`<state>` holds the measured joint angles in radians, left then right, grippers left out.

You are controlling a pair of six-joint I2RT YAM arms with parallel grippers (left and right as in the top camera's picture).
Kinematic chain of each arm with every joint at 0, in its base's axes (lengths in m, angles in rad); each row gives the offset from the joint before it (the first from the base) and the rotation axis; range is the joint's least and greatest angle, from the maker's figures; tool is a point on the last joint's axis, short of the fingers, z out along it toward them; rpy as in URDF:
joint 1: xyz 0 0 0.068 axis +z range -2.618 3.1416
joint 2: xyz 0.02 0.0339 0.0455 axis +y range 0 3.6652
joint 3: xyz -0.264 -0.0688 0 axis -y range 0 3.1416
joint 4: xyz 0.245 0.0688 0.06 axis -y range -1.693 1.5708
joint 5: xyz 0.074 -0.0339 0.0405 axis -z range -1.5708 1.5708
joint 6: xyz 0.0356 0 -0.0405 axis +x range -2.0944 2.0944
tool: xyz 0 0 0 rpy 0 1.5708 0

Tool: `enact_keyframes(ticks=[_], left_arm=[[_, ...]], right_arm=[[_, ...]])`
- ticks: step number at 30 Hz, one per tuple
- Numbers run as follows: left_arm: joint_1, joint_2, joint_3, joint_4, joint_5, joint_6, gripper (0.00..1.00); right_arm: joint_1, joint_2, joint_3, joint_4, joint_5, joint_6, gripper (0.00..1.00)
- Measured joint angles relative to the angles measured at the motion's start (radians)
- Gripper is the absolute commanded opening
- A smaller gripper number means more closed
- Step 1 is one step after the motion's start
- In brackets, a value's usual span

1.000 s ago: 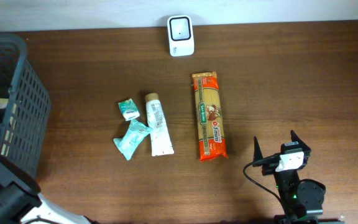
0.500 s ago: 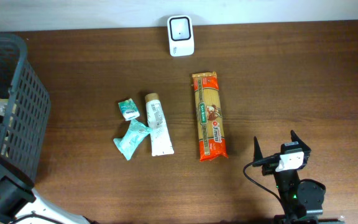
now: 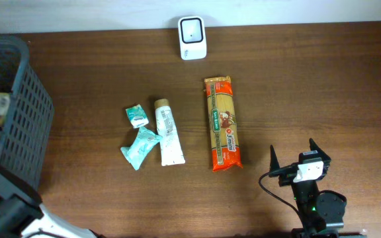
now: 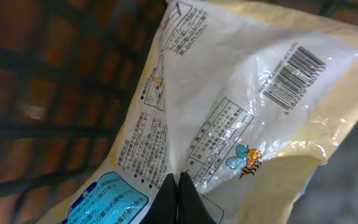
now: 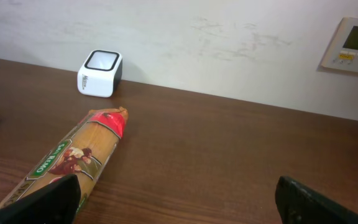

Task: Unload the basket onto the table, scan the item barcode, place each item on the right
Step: 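Pick the yellow-white bag from the basket with left gripper, place it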

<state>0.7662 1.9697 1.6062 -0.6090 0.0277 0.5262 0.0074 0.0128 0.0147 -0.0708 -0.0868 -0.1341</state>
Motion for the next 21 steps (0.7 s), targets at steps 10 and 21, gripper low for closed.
enact_keyframes(ticks=[10, 21], left_arm=[[0.000, -0.056, 0.012, -0.084, 0.000, -0.003, 0.00], [0.000, -0.056, 0.012, -0.067, 0.000, -0.014, 0.99]], right_arm=[[0.000, 0.000, 0.000, 0.000, 0.000, 0.000, 0.99], [0.000, 0.000, 0.000, 0.000, 0.000, 0.000, 0.99]])
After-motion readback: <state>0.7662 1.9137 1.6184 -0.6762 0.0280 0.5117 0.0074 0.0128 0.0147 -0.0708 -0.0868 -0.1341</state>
